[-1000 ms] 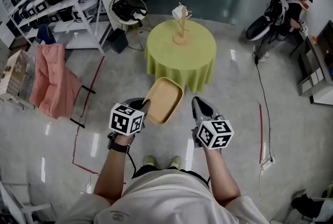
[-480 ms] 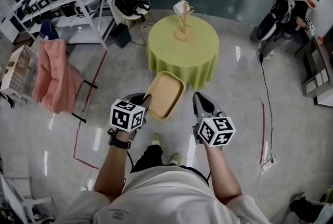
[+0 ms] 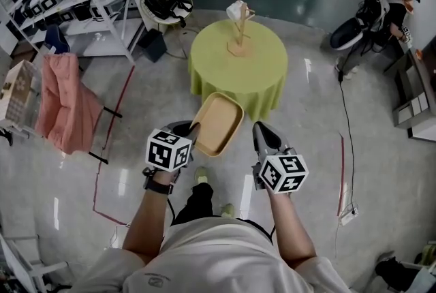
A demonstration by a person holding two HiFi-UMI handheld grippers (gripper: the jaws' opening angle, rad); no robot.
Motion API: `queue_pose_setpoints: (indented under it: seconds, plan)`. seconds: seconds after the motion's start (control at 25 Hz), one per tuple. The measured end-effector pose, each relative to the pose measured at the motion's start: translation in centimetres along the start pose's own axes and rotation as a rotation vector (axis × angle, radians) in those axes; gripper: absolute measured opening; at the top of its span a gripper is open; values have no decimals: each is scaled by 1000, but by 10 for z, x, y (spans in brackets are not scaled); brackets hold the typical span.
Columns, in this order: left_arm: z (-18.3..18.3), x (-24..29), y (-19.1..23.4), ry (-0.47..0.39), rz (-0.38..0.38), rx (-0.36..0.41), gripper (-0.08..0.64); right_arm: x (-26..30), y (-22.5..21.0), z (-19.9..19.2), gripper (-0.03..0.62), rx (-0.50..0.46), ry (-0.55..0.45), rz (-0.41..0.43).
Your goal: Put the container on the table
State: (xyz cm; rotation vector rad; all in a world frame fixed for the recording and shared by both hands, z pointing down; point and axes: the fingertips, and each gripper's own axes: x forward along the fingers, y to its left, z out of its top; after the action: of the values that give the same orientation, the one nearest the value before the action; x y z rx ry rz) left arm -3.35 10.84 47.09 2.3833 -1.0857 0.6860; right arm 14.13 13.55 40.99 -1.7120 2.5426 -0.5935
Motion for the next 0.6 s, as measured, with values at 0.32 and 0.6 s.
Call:
queue_pose_setpoints:
  seconds: [0.32,0.6]
  plan:
    - [29,38,71,14,-26,-9,18,81,-1,8,11,2,21,-27]
    - [57,73,137,24,-55,-13,18,150,2,20,11,2,26,-66]
